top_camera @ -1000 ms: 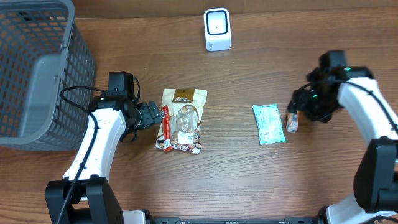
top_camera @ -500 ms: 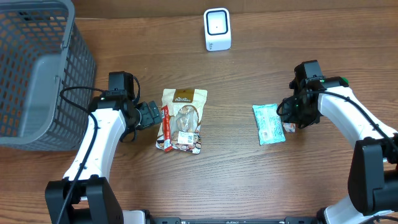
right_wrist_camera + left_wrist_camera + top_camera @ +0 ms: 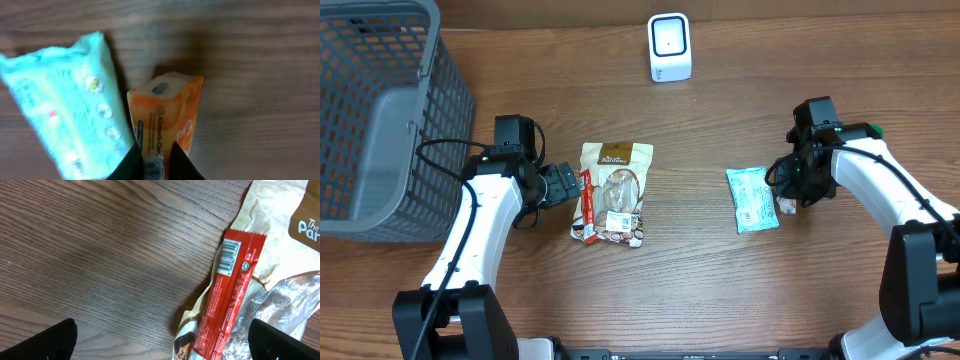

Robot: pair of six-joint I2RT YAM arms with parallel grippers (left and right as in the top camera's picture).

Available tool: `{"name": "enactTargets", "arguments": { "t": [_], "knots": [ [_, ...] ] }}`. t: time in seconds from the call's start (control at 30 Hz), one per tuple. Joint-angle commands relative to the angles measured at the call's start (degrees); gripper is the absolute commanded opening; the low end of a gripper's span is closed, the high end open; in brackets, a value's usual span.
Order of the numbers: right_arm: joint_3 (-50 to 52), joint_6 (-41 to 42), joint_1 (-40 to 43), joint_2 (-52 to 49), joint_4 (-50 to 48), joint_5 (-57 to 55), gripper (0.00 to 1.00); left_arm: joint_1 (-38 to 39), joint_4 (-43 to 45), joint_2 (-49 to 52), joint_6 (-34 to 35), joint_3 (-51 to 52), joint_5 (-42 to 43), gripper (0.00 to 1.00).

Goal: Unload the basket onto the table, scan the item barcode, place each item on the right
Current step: 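Move the right gripper left over the small orange box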

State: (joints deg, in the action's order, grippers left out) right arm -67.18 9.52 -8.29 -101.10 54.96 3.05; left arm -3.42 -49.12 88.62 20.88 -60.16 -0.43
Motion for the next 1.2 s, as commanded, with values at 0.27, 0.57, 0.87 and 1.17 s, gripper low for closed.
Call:
{"name": "enactTargets", "arguments": {
  "t": [0.27, 0.57, 0.87, 1.17],
  "knots": [
    [-11.0, 5.7, -11.1, 0.3, 3.2, -1.0, 0.12, 0.2, 0.1, -0.2, 0.3, -0.8, -0.1, 1.00],
    [-9.9, 10.7, -23.8, -2.0, 3.7, -23.5, 0.11, 0.2, 0.1, -0.2, 0.3, -0.8, -0.1, 1.00],
    [-9.9, 13.5, -27.2, -2.0, 4.8, -30.0, 0.12, 0.2, 0.1, -0.2, 0.3, -0.8, -0.1, 1.00],
    [-9.9, 14.5, -27.2, -3.3, 5.6, -29.5, 0.12, 0.2, 0.1, -0.2, 0.3, -0.7, -0.1, 1.00]
  ]
}}
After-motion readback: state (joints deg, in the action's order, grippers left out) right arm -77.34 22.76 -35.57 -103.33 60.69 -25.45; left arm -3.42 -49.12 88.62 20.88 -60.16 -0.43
